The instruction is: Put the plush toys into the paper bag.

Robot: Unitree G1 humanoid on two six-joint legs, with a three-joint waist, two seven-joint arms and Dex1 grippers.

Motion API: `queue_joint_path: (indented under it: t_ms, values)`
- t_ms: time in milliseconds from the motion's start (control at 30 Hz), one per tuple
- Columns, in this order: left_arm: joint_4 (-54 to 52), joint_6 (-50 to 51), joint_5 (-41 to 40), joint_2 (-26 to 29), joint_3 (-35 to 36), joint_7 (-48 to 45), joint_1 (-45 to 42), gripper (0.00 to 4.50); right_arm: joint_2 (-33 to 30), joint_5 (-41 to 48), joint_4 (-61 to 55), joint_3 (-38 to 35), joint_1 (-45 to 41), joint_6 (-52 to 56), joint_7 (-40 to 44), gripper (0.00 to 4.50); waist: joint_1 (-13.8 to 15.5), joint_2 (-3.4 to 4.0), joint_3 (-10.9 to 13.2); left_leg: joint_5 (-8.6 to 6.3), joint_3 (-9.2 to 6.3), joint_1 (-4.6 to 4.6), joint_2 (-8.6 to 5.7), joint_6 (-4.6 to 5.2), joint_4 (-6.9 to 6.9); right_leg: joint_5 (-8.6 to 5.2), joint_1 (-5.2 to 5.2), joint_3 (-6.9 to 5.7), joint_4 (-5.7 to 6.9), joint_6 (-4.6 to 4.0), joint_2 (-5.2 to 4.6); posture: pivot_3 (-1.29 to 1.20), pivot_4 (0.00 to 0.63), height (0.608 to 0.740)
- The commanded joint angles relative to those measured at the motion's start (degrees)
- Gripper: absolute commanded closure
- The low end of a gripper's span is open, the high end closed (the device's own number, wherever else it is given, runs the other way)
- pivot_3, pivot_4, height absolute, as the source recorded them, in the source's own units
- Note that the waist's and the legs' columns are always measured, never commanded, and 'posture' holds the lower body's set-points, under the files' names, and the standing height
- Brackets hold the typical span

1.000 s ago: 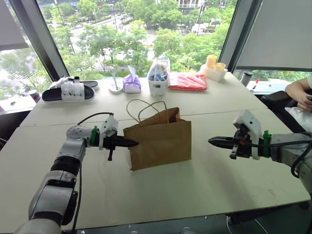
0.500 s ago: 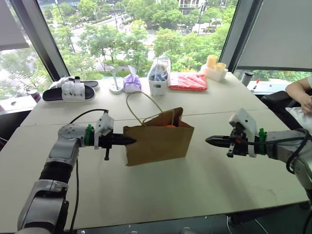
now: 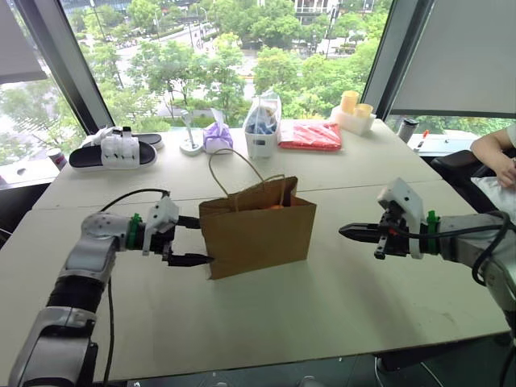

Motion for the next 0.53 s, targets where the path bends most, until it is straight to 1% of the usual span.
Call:
queue_joint_path:
  t_ms: [33,133,267,333,400,533]
  values:
    - [-8.1,5.7,-4.3,5.9,5.1,-0.6,4.0,0.02,-1.2,-0.1,-0.3,-1.5,-0.3,-1.1,0.6,4.5,-0.1,0.0,0.0,0.0,0.0,0.0,0.01,0.0,-0.01,0.0,0.0,0.0,0.01,0.0,0.0,0.0,0.15,0.74]
    - [-15.0,12.5,-7.9,11.1,9.1,0.8,8.0,0.02,-1.6,0.0,-0.1,-1.9,-0.3,-1.2,1.2,4.5,-0.1,0.0,0.0,0.0,0.0,-0.01,0.07,0.0,-0.04,0.0,-0.05,0.0,0.01,0.0,0.01,0.0,0.15,0.74]
    - [-24.2,23.1,-14.6,15.3,15.8,5.0,11.4,0.02,-3.4,1.3,-0.9,-3.4,-0.9,-0.7,3.0,4.5,0.3,0.0,0.0,0.0,0.0,-0.03,0.12,0.01,-0.01,-0.01,-0.02,0.01,0.01,0.0,-0.02,0.0,0.15,0.74]
    - [-28.7,27.4,-17.7,15.9,19.1,8.1,13.0,0.02,-4.2,3.0,-2.3,-4.2,-1.4,0.0,4.2,4.5,0.3,0.0,0.0,0.0,-0.01,-0.03,0.12,0.01,0.0,-0.01,0.0,0.0,-0.01,0.01,-0.03,0.0,0.15,0.74]
    - [-33.7,30.9,-20.4,15.4,22.3,11.5,15.6,0.02,-4.6,4.6,-4.0,-4.5,-1.9,0.8,5.0,4.5,0.1,0.01,0.0,0.0,0.0,-0.01,0.13,0.01,-0.02,-0.01,0.01,0.0,-0.01,0.01,-0.02,0.0,0.15,0.74]
    - [-40.9,34.9,-24.0,14.0,26.2,17.0,20.8,0.02,-4.6,7.2,-5.8,-4.4,-3.3,2.2,5.4,4.5,-0.2,0.01,0.0,-0.01,0.01,0.02,0.15,0.01,-0.09,-0.01,-0.01,0.0,-0.01,0.0,0.01,0.0,0.15,0.74]
